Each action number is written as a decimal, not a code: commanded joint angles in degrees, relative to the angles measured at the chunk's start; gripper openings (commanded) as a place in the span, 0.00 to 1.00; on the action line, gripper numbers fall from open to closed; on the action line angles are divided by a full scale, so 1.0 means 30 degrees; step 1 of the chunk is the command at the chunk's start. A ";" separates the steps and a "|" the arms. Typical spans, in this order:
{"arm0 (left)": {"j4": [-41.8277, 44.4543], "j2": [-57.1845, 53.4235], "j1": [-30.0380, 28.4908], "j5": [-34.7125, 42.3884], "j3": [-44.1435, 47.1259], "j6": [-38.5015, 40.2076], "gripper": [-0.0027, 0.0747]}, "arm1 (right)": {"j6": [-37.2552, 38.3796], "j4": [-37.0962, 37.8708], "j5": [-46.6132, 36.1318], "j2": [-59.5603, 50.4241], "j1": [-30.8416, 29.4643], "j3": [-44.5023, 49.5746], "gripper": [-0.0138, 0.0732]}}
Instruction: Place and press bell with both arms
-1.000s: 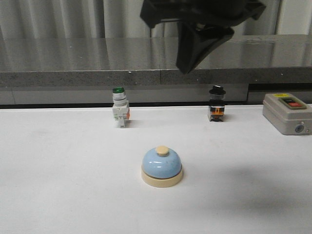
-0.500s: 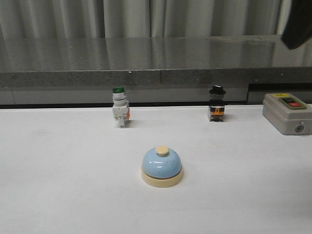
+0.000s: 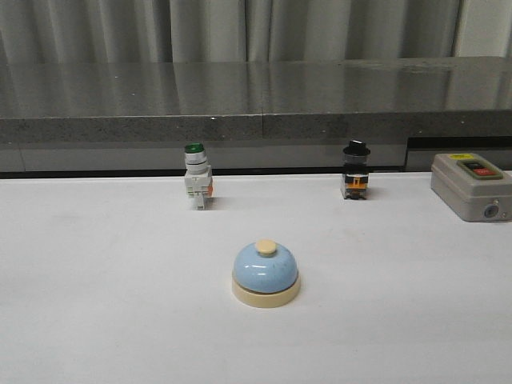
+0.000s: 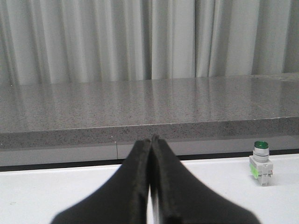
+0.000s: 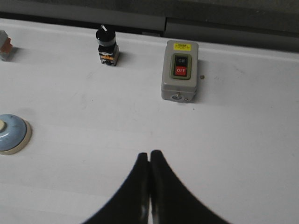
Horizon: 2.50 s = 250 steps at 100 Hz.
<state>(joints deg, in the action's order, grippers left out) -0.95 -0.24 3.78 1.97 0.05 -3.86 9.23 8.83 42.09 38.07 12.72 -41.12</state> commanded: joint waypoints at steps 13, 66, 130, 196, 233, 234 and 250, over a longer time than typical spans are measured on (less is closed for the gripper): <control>-0.0052 -0.0564 -0.0036 0.1449 0.0797 0.0151 0.01 | 0.0013 0.0307 -0.0708 -0.2484 -0.0109 0.0292 0.09; -0.0052 -0.0564 -0.0036 0.1449 0.0797 0.0151 0.01 | 0.0013 0.0307 -0.0509 -0.2924 -0.0109 0.0292 0.09; -0.0052 -0.0564 -0.0036 0.1449 0.0797 0.0151 0.01 | -0.0100 0.1040 -1.0377 -0.7313 -0.0109 0.5998 0.09; -0.0052 -0.0564 -0.0036 0.1449 0.0797 0.0151 0.01 | -0.0338 -0.1691 -1.4297 -1.3255 -0.3113 1.3160 0.09; -0.0052 -0.0564 -0.0036 0.1449 0.0797 0.0151 0.01 | -0.0374 -0.1695 -1.5244 -1.3255 -0.3113 1.3946 0.09; -0.0052 -0.0564 -0.0036 0.1449 0.0797 0.0151 0.01 | -0.0374 -0.1695 -1.5244 -1.3255 -0.3113 1.3946 0.09; -0.0052 -0.0564 -0.0036 0.1449 0.0797 0.0151 0.01 | -0.0374 -0.1695 -1.5244 -1.3255 -0.3113 1.3946 0.09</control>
<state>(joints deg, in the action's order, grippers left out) -0.95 -0.24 3.78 1.87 0.05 -3.86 8.58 3.91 1.49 -0.55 3.81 1.54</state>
